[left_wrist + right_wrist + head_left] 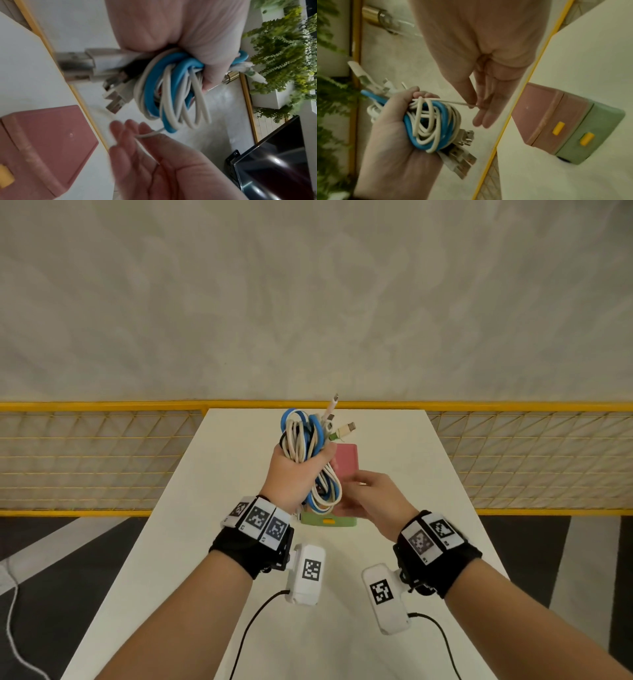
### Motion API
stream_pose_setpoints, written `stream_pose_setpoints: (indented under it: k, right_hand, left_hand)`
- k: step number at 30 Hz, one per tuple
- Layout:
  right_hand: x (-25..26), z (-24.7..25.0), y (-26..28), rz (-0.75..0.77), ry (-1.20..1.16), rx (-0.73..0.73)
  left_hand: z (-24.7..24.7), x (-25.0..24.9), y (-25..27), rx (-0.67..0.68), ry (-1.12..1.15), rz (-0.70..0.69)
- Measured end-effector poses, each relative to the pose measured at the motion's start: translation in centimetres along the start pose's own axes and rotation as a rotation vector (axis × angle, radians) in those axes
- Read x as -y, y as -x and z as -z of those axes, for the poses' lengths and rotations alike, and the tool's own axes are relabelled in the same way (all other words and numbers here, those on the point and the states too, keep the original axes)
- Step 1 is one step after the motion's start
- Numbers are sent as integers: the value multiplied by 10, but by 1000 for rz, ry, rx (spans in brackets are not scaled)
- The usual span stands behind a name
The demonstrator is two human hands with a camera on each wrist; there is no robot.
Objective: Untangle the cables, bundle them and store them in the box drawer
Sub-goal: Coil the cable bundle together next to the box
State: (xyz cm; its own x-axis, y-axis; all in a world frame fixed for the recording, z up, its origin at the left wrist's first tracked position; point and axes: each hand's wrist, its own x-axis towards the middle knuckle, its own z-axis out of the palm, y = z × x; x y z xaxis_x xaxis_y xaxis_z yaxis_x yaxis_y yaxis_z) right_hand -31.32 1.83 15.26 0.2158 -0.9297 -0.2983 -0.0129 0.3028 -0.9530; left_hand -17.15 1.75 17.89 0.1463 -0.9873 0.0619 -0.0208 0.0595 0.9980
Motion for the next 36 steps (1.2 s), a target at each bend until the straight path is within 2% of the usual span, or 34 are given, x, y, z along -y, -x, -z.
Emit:
stream_pose_setpoints:
  k: [3, 5, 10, 16, 19, 23, 27, 30, 33, 36]
  right_hand:
    - [0, 5, -4, 115, -167, -160]
    - [1, 11, -4, 172, -202, -190]
    - [-4, -2, 3, 289, 14, -91]
    - [-14, -10, 2, 389, 56, -205]
    - [-16, -10, 3, 451, 101, -133]
    - [-18, 6, -3, 455, 325, -65]
    - [-30, 28, -20, 392, 352, -263]
    - [-53, 39, -41, 239, 331, -364]
    - [-82, 40, -60, 39, 309, -402]
    - [-114, 34, -76, -173, 288, -373]
  left_hand:
    - [1, 5, 0, -47, 43, 61]
    - [1, 11, -1, -56, 33, 93]
    - [-5, 15, -1, -52, -21, 94]
    - [-7, 20, -3, -46, 21, 110]
    - [-3, 21, -3, -23, -18, 119]
    - [6, 28, -7, -19, -165, 105]
    - [19, 46, -23, -55, -324, 129]
    - [20, 62, -40, 2, -537, 141]
    - [11, 84, -57, 172, -758, 161]
    - [0, 105, -65, 437, -1011, 161]
